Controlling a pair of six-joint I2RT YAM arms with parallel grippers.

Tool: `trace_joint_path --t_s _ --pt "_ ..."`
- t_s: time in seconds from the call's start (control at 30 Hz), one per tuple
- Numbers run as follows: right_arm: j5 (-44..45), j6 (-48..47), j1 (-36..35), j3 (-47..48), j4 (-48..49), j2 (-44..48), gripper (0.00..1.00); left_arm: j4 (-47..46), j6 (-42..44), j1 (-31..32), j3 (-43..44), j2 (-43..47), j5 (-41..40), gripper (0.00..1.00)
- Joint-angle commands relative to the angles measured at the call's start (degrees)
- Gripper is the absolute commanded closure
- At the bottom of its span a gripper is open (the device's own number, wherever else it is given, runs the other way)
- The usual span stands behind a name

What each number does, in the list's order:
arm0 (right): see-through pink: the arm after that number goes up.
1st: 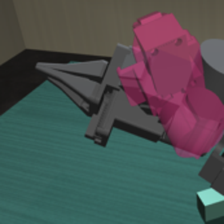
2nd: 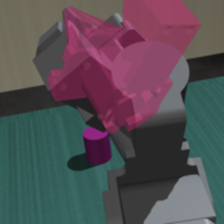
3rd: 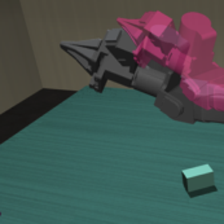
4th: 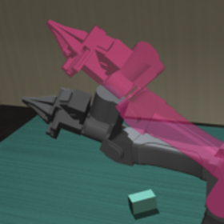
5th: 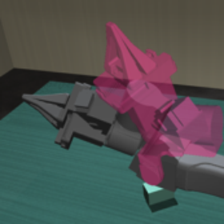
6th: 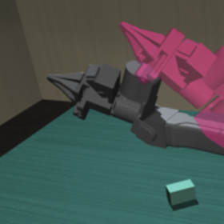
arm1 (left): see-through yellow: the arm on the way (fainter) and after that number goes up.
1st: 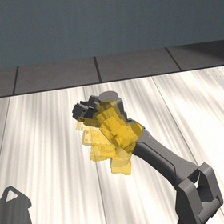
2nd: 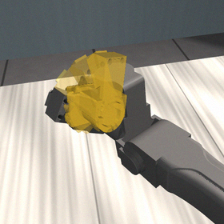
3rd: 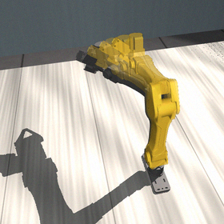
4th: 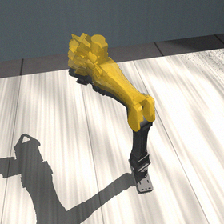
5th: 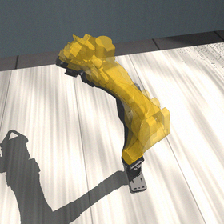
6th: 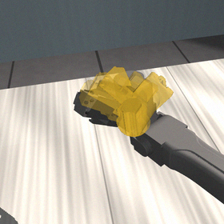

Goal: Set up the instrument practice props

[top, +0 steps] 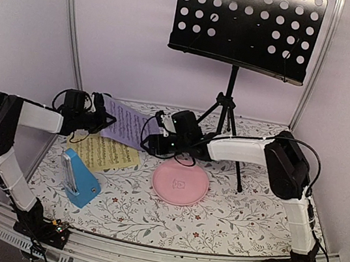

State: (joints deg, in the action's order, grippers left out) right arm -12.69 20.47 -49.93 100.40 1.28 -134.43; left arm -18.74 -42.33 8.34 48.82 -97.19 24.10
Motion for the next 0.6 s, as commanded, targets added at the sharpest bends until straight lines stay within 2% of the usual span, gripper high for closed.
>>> trace_joint_path --t_s 0.0,0.1,0.23,0.37,0.57 --pt "-0.75 -2.10 -0.30 -6.99 10.98 13.06 0.19 1.57 6.09 -0.23 2.37 6.40 3.43 1.00" --pt "-2.92 -3.61 -0.24 -15.10 16.81 18.91 0.14 3.47 11.05 -0.22 3.82 10.34 9.01 1.00" --pt "-4.54 -6.26 -0.25 -23.59 21.10 25.39 0.11 8.79 15.11 -0.08 4.76 16.87 12.13 1.00" --pt "-6.68 -6.81 -0.20 -31.30 26.36 31.11 0.10 7.17 15.01 0.13 1.15 24.68 14.75 1.00" --pt "-11.63 -2.87 -0.17 -42.78 37.20 36.59 0.09 1.16 13.11 0.34 -4.80 36.48 19.91 1.00"
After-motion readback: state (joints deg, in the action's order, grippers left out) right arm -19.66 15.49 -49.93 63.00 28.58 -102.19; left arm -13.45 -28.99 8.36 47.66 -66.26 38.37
